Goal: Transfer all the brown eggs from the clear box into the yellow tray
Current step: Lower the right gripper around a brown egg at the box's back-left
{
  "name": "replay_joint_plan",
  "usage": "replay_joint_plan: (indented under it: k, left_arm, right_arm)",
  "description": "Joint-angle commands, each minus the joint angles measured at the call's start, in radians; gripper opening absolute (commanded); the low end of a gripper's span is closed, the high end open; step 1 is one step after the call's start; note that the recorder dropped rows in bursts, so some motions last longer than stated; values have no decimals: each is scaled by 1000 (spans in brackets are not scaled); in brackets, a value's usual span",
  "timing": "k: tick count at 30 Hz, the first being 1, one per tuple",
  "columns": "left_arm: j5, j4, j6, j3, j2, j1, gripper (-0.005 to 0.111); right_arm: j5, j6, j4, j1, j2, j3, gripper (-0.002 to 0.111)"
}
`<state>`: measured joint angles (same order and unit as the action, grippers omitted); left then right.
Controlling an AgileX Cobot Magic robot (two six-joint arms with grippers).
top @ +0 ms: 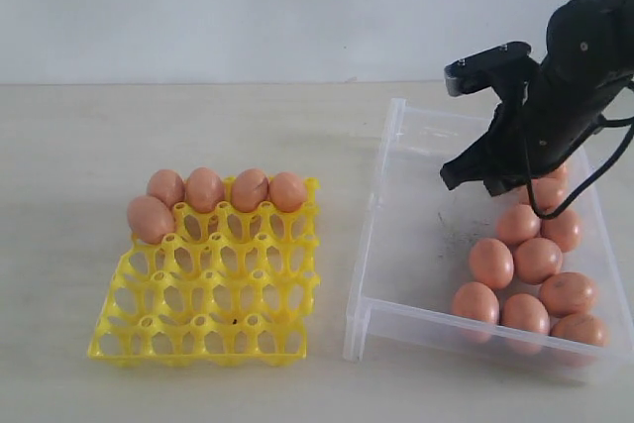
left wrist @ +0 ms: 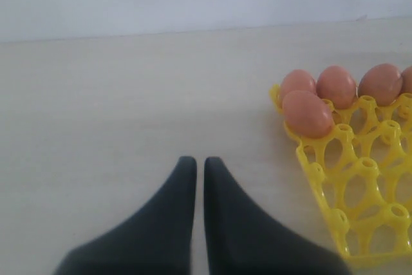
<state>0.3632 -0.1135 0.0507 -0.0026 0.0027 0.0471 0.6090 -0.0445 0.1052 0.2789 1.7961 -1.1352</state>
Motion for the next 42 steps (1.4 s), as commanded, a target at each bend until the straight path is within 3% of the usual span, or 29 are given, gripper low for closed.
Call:
replay_joint_plan:
  k: [1,5,7,9,12,14,19,23,26,30,35,42]
  left_arm:
    - [0,-4,9,3,-3,10,4]
    - [-1,-4,9,3,-3,45,4]
    - [-1,-4,9,3,-3,57,4]
    - [-1,-4,9,3,-3,74,4]
    - [-1,-4,9,3,-3,100,4]
    - [-1,-4,9,3,-3,108,4]
    - [-1,-4,9,3,-3,137,4]
    - [-1,-4,9,3,-3,156,4]
    - [-1,-4,9,3,-3,163,4]
    - [-1,-4,9,3,-3,163,4]
    - [1,-4,9,3,-3,163,4]
    - [1,-4,9,3,-3,163,4]
  right_arm:
    - [110,-110,-194,-1,-15,-7,3]
    - [219,3,-135,-1,-15,-7,4]
    - [284,74,-68,-1,-15,-7,12]
    - [325,92,-36,-3,-17,-7,27]
    - [362,187,2,-3,-29,-14,62]
    - [360,290,12,-3,-38,-25,73]
    - [207,516,-3,-3,-43,-25,64]
    - [100,552,-119,-1,-41,-25,48]
    - [120,616,-85,-1,-41,-25,37]
    - [162,728,23,-1,-41,-25,38]
    - [169,751,48,-1,-41,-25,50]
    - [128,784,90,-1,45,-14,50]
